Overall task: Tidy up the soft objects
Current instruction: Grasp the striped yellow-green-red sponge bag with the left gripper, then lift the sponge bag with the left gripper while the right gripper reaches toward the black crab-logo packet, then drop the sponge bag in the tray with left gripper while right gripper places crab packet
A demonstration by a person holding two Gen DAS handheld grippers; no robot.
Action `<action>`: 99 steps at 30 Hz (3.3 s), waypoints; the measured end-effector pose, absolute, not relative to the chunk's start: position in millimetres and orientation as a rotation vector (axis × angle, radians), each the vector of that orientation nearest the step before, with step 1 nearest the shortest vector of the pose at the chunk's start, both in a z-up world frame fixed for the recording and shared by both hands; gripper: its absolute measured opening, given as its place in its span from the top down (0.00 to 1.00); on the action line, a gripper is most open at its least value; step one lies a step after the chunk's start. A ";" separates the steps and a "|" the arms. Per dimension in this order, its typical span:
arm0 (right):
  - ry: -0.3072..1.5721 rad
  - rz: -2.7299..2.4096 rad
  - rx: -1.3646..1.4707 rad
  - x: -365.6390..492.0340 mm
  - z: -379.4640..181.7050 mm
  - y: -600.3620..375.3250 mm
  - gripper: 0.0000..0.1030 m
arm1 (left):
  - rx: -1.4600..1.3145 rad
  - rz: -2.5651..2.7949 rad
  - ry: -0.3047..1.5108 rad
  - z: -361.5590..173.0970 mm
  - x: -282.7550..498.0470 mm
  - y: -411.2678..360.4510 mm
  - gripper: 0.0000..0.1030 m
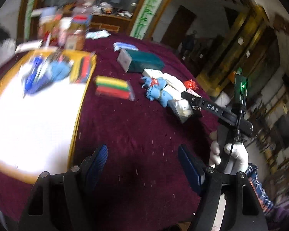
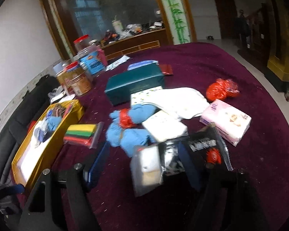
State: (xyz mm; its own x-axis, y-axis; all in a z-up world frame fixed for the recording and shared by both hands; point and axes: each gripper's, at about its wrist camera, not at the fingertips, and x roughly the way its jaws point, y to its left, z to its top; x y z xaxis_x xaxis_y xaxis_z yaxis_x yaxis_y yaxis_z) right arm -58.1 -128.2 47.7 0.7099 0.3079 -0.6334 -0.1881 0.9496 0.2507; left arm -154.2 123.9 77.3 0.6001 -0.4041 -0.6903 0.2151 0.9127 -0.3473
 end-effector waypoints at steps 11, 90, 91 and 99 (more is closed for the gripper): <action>0.710 0.230 0.281 -52.0 35.5 -154.9 0.30 | 0.007 -0.405 1.038 58.5 29.3 67.1 0.24; 0.831 0.105 0.648 -72.8 47.8 -177.2 0.62 | -0.564 -0.250 0.735 58.8 -196.3 273.8 0.60; 0.823 0.130 0.633 -76.0 55.6 -173.0 0.62 | -0.558 -0.236 0.751 59.3 -190.7 276.1 0.60; 0.877 0.440 0.475 -70.3 85.4 -70.5 0.62 | -0.489 -0.117 0.894 48.4 -118.2 291.4 0.60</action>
